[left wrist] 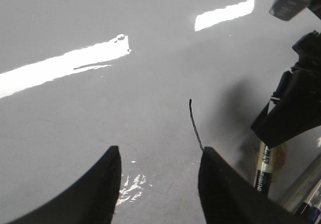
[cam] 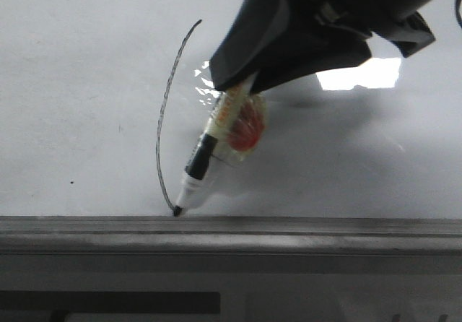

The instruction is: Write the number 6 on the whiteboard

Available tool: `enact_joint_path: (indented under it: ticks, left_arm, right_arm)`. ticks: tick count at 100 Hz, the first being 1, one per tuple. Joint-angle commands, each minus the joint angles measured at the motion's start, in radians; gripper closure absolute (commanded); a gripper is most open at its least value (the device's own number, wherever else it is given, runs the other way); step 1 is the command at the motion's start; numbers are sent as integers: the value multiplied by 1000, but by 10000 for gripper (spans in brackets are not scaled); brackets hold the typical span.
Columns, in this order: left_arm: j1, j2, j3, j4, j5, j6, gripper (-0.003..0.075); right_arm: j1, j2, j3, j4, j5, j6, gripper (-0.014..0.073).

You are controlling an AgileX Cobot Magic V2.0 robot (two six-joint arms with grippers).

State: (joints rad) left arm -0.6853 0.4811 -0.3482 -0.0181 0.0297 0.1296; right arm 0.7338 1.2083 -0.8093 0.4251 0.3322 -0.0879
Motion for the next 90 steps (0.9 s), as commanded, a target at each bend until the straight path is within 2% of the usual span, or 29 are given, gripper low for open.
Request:
enact_joint_path:
  ticks: [1, 17, 36, 65, 79, 90]
  left_arm:
    - [3, 2, -33, -9, -73, -7, 393]
    - [3, 2, -33, -9, -73, -7, 393]
    - [3, 2, -33, -9, -73, -7, 393]
    - [2, 6, -33, -6, -73, -7, 393]
    - [-57, 47, -33, -6, -73, -7, 393]
    - [-166, 123, -33, -2, -84, -6, 393]
  right_arm:
    - [-38, -62, -17, -62, -85, -25, 655]
    - [-45, -65, -72, -94, -145, -25, 655]
    - [-32, 26, -109, -94, -99, -25, 655]
    - [84, -68, -111, -94, -121, -25, 655]
    - [152, -100, -111, -94, -121, -25, 655]
    - [176, -100, -111, -94, -121, -25, 655]
